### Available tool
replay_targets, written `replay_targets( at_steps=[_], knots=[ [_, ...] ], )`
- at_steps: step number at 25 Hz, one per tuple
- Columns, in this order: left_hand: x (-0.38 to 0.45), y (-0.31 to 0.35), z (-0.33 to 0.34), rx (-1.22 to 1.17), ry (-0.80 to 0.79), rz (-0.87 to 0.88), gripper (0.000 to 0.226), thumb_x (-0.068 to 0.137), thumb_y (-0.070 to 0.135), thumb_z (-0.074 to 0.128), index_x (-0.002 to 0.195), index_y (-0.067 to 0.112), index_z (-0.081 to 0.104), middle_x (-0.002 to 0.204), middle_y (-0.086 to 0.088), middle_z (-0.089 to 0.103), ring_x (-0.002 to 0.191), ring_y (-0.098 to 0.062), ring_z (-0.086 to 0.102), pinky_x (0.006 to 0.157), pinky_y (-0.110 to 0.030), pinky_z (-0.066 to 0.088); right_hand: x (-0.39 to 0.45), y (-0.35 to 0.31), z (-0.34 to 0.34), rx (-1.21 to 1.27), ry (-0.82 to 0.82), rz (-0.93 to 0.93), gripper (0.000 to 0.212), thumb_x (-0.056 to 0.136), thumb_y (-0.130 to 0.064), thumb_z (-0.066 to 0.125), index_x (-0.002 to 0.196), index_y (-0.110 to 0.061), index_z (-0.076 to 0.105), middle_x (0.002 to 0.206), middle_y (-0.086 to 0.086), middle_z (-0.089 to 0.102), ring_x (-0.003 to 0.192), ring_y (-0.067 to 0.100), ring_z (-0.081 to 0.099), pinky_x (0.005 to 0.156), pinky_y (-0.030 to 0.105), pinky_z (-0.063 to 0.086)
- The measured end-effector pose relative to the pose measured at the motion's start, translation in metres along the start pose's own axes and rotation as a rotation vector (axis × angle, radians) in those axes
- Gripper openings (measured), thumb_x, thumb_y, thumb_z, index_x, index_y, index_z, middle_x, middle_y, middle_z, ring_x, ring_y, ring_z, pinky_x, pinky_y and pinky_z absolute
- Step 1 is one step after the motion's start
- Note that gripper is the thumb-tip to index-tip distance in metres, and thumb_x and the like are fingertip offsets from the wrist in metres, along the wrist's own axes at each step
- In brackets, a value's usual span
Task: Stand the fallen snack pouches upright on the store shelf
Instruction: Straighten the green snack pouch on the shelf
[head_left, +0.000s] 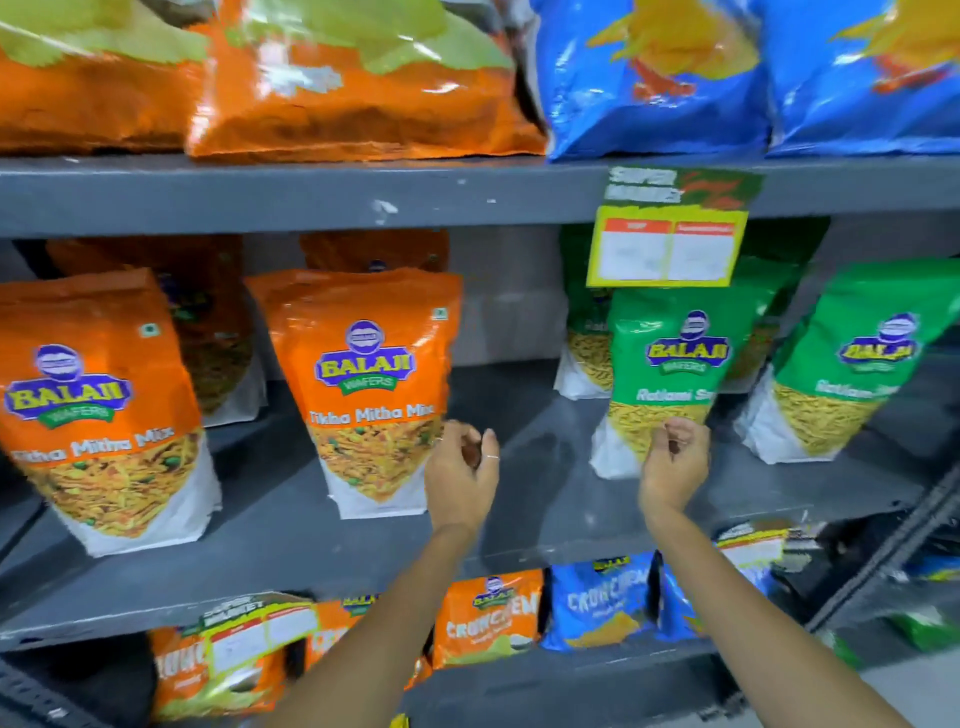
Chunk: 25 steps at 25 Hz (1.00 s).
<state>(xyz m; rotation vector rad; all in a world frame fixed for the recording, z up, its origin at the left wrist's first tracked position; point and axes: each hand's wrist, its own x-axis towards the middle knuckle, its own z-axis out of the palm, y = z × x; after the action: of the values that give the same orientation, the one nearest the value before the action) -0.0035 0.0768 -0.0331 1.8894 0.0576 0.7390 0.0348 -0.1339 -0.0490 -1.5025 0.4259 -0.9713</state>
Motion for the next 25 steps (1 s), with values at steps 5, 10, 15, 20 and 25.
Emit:
replay_targets(
  at_steps=[5, 10, 15, 20, 25],
  knots=[
    [-0.027, 0.022, 0.088, -0.055, -0.189, -0.108, 0.018, 0.082, 0.022, 0.06, 0.094, 0.009, 0.056, 0.073, -0.005, 0.055, 0.069, -0.022, 0.052, 0.071, -0.037, 0.045, 0.062, 0.026, -0.04, 0.076, -0.165, 0.113, 0.019, 0.084, -0.001, 0.058, 0.097, -0.009, 0.047, 0.075, 0.0, 0.052, 0.072, 0.02, 0.049, 0.065, 0.015, 0.04],
    [-0.003, 0.064, 0.133, -0.263, -0.293, -0.238, 0.042, 0.083, 0.018, 0.064, 0.122, 0.008, 0.051, 0.103, -0.002, 0.056, 0.088, -0.012, 0.056, 0.079, -0.015, 0.047, 0.092, 0.047, -0.054, 0.016, -0.73, 0.315, 0.076, 0.074, 0.003, 0.07, 0.135, -0.004, 0.025, 0.122, 0.008, 0.047, 0.111, 0.021, 0.048, 0.09, 0.033, 0.045],
    [0.044, 0.088, 0.139, -0.568, -0.411, -0.461, 0.014, 0.086, 0.014, 0.058, 0.099, 0.013, 0.064, 0.102, -0.006, 0.067, 0.091, -0.017, 0.061, 0.088, -0.036, 0.047, 0.111, 0.053, -0.049, -0.047, -0.916, 0.342, 0.107, 0.055, -0.004, 0.085, 0.138, -0.02, 0.019, 0.124, -0.005, 0.044, 0.114, 0.011, 0.042, 0.089, 0.027, 0.04],
    [0.054, 0.084, 0.138, -0.496, -0.329, -0.45, 0.017, 0.079, 0.015, 0.067, 0.063, 0.016, 0.064, 0.057, 0.011, 0.072, 0.069, -0.016, 0.064, 0.086, -0.04, 0.051, 0.114, 0.06, -0.045, -0.053, -0.964, 0.326, 0.109, 0.046, -0.008, 0.09, 0.135, -0.022, 0.028, 0.121, -0.01, 0.049, 0.11, 0.008, 0.045, 0.068, 0.007, 0.042],
    [0.08, 0.09, 0.126, -0.184, -0.214, -0.239, 0.039, 0.057, 0.014, 0.084, 0.038, 0.02, 0.051, 0.046, 0.008, 0.061, 0.053, -0.007, 0.055, 0.06, -0.017, 0.051, 0.116, 0.065, -0.046, -0.054, -0.955, 0.323, 0.078, 0.039, -0.01, 0.092, 0.102, -0.032, 0.053, 0.102, -0.016, 0.064, 0.094, -0.002, 0.058, 0.061, 0.005, 0.048]
  ],
)
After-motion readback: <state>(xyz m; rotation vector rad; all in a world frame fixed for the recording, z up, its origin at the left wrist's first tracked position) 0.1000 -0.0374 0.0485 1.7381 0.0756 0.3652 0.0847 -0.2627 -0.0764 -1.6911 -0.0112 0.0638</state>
